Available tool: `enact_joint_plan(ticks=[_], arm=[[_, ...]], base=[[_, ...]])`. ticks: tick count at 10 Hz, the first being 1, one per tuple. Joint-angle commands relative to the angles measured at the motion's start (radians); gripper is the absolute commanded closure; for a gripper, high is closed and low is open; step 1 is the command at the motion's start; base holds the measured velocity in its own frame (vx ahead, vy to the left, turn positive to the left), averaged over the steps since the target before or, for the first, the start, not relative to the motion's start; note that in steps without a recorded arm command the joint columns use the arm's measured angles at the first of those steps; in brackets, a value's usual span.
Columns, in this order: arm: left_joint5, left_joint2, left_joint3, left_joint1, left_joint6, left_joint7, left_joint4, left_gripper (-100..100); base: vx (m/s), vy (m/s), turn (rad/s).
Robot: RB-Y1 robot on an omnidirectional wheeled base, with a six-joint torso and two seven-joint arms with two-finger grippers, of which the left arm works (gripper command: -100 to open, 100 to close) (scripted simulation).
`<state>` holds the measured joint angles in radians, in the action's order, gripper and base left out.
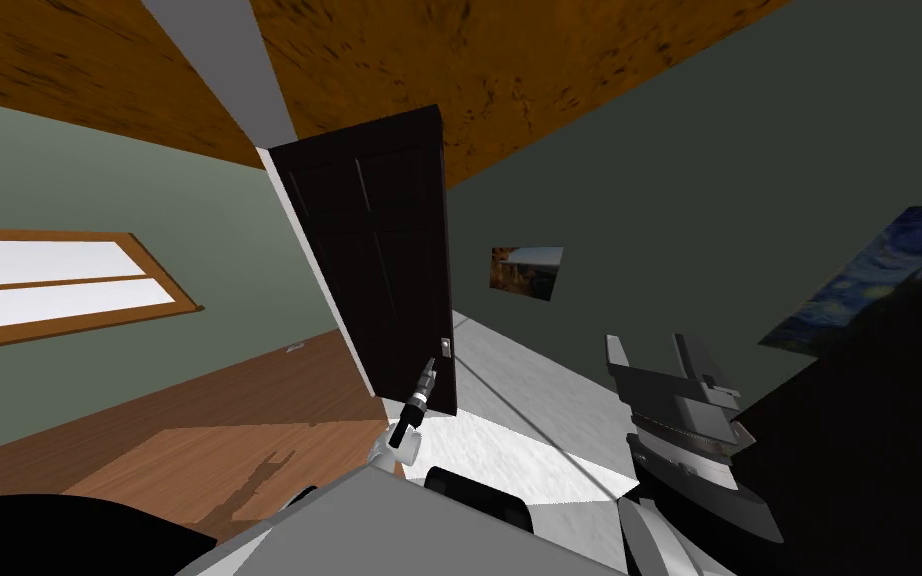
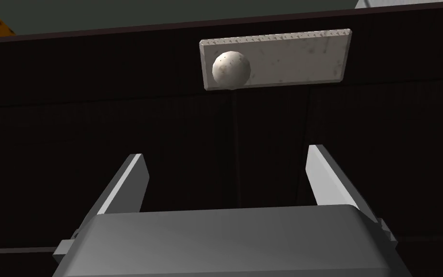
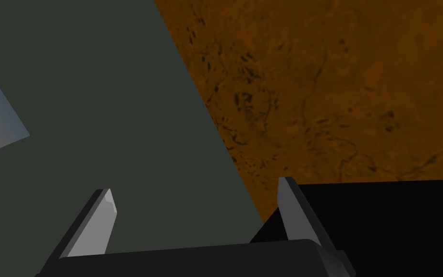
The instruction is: Push the door open
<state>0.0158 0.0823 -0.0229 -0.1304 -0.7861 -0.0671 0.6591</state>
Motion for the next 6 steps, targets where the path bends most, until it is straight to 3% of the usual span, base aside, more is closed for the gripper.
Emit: enact_joint_plan(ticks=[1, 6], arm=[[0.0, 0.0, 0.0, 0.0, 0.0, 0.0, 0.0, -100], [0.004, 0.003, -0.009, 0.008, -0.022, 0.006, -0.006, -100]], base=[[-0.122, -0.036, 0.008], [0.183, -0.001, -0.026]])
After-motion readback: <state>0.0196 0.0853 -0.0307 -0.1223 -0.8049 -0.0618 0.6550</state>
